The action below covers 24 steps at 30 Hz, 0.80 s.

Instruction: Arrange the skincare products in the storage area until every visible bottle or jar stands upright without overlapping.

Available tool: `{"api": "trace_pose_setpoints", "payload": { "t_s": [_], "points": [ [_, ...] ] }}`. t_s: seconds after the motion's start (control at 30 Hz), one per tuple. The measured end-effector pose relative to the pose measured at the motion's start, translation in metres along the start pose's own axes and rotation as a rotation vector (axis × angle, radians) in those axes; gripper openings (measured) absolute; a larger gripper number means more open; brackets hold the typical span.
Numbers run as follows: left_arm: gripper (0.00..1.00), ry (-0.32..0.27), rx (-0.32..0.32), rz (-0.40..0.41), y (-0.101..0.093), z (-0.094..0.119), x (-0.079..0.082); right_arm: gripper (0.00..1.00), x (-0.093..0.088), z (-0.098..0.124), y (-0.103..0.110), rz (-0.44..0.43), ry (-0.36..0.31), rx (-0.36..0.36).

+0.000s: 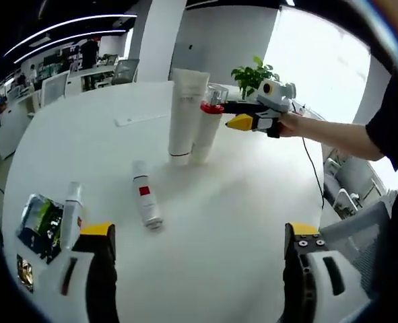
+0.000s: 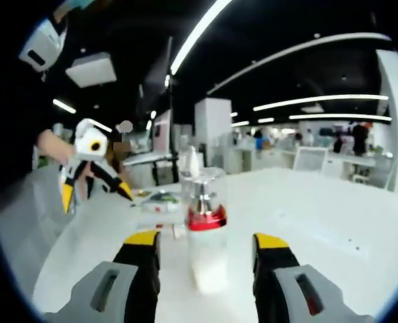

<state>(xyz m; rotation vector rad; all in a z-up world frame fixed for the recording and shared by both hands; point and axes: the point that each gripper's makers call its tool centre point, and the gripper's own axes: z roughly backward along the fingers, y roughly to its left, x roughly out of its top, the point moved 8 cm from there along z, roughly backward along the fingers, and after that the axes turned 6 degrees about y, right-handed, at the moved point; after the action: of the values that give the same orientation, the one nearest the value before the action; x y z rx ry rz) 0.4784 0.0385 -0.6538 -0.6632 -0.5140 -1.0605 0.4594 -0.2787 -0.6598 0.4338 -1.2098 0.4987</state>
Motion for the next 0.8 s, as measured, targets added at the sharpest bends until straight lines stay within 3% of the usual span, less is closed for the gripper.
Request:
{"api": "trace_pose_setpoints", "payload": {
  "t_s": [0.2,0.37,0.63,0.7,0.8],
  "points": [
    [0.98,-0.025,0.011,0.047,0.003,0.015,-0.003,0.62,-0.002,0.022,0.017,-0.054,0.056,-0.057],
    [0.99,-0.050,0.015,0.062,0.002,0.027,-0.004,0.76,-0.003,0.033,0.034,-0.076,0.094,-0.102],
    [0.99,-0.092,-0.015,0.023,-0.009,0.046,-0.001,0.96,0.000,0.053,0.067,-0.169,0.138,-0.148],
    [0.99,-0.124,-0.032,0.027,-0.011,0.051,-0.001,0.98,0.002,0.059,0.076,-0.175,0.127,-0.159],
    [0.99,-0.225,-0.051,0.044,-0.015,0.059,0.003,0.99,0.001,0.067,0.087,-0.245,0.132,-0.178]
  ]
}}
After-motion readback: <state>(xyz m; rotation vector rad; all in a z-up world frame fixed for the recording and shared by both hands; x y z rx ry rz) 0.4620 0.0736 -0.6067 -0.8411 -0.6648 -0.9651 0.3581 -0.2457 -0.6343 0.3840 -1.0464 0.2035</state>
